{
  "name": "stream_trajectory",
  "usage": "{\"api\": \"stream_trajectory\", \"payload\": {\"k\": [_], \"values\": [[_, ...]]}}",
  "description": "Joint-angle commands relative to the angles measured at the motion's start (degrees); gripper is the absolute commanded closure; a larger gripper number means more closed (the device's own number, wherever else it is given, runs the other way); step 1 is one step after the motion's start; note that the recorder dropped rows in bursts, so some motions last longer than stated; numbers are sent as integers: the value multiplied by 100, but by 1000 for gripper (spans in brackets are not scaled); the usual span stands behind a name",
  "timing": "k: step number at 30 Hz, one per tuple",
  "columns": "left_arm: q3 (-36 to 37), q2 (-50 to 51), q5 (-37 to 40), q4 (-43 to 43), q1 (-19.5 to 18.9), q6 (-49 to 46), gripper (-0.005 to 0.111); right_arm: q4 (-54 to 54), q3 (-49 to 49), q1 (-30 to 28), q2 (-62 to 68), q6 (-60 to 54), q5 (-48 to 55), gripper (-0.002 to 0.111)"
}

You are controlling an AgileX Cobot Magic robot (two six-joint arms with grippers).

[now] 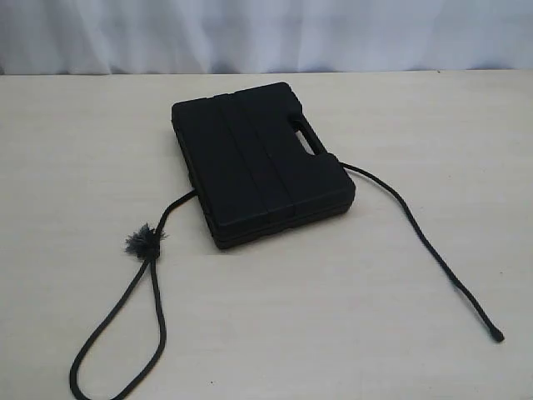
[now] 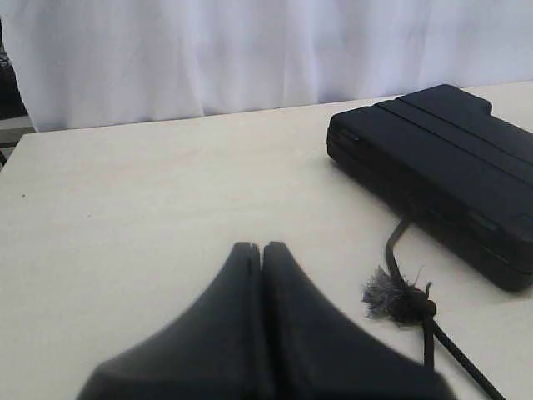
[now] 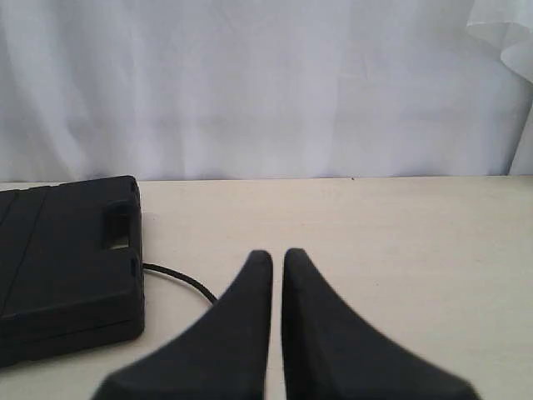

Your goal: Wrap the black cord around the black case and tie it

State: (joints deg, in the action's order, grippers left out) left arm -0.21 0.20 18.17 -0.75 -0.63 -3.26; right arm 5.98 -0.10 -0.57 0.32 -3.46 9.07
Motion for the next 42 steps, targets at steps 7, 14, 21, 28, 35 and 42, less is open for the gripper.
{"api": "stream_trajectory", "payload": {"k": [7, 14, 21, 28, 35, 42], "values": [[21, -20, -530, 5, -13, -5, 107, -45, 10, 4, -32, 26, -10, 104], [21, -20, -530, 5, -13, -5, 107, -45, 10, 4, -32, 26, -10, 104], [21, -20, -1546, -1849, -13, 74, 107, 1295, 10, 4, -32, 429, -652, 104], [21, -20, -4272, -2746, -13, 758, 107, 4539, 10, 4, -32, 1010, -2372, 104], [-122, 12, -6709, -1522, -13, 2576, 107, 3023, -230, 4, 68, 4198, -4192, 104], [-2679, 3189, -5490, -220, -13, 2504, 107, -836, -3249, 4, 3717, 3891, -3923, 104]]}}
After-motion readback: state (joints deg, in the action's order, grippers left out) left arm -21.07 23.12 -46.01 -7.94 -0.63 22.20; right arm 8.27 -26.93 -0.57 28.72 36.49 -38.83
